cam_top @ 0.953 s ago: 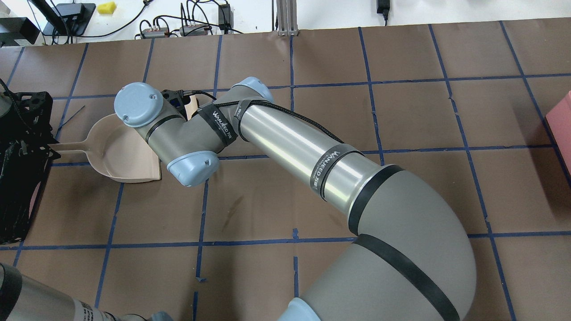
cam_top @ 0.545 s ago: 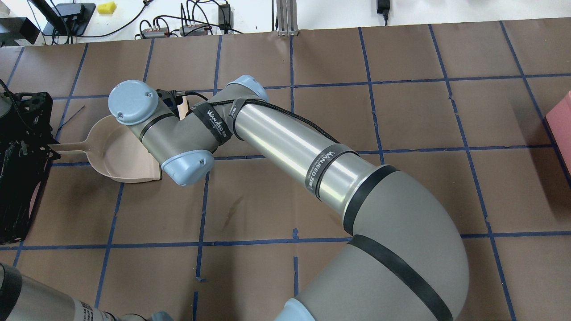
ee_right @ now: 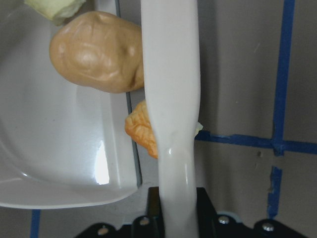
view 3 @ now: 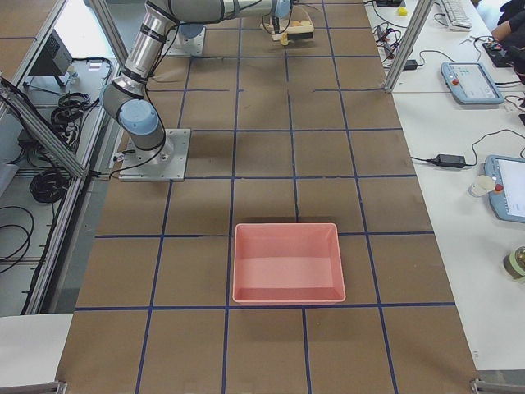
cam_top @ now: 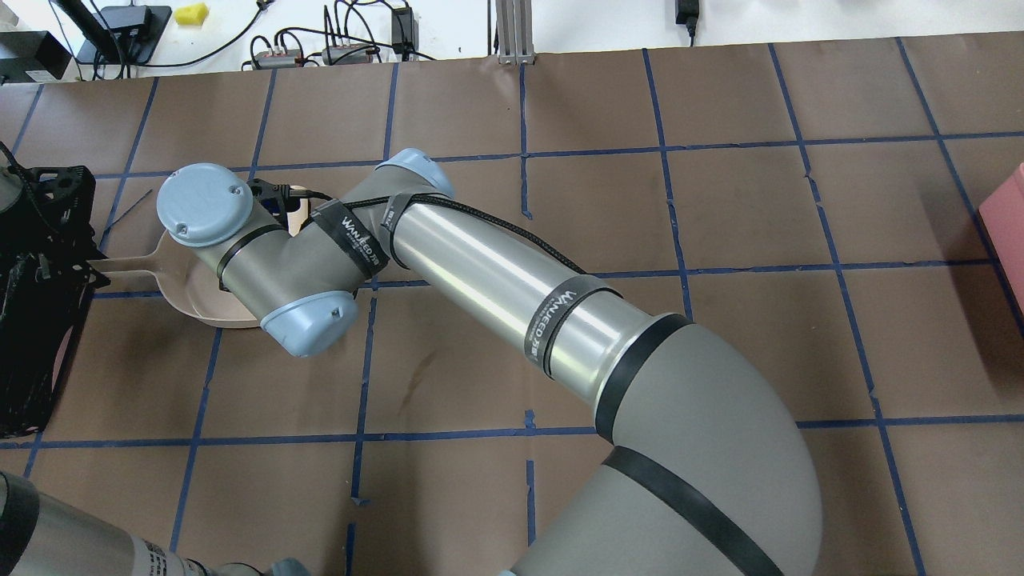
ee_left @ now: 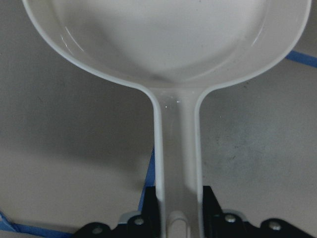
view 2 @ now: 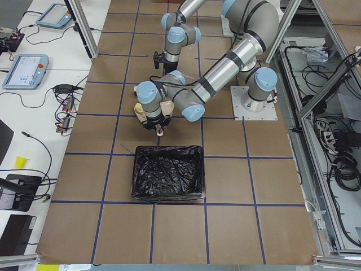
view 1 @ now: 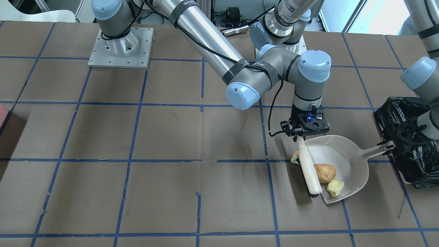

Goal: Sweep and dump trash in nearest bin
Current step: 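Sweep the bread pieces into the dustpan with the right gripper's brush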

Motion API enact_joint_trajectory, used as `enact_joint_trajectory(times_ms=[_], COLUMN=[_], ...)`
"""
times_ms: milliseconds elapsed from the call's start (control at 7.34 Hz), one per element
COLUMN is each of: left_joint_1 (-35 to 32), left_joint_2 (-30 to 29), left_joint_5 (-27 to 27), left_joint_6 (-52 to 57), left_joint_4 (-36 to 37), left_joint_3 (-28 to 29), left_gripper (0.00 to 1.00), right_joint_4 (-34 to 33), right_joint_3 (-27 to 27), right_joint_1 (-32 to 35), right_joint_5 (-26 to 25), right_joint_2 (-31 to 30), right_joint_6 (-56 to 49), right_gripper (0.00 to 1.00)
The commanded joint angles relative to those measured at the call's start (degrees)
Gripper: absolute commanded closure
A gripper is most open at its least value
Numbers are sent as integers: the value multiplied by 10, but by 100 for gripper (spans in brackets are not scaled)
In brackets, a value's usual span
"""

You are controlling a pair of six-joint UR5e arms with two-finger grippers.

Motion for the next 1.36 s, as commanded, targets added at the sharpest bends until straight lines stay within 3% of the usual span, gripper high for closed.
enact_joint_trajectory(times_ms=[0, 272, 545, 817, 953, 1226], left_joint_1=[0, 0, 0, 0, 0, 4], left_joint_2=[0, 1, 2, 0, -2, -2], left_joint_5=[0, 0, 0, -2, -5, -6], left_joint_6=[-1, -2, -2, 0, 1, -1], left_joint_4=[0, 0, 0, 0, 0, 1], left_joint_3=[0, -1, -1, -1, -4, -14], left_gripper=[96, 96, 96, 96, 96, 96], right_joint_4=[1, 10, 16, 50, 74, 60], right_joint_3=[-17, -16, -4, -1, 21, 93], right_joint_1=[9, 19, -7, -34, -36, -23], right_joint_5=[48, 62, 51, 10, -33, -67], right_joint_2=[-2, -4, -28, -43, -43, -48], right_joint_6=[127, 193, 87, -38, -59, -54], right_gripper=[88, 87, 87, 87, 87, 87])
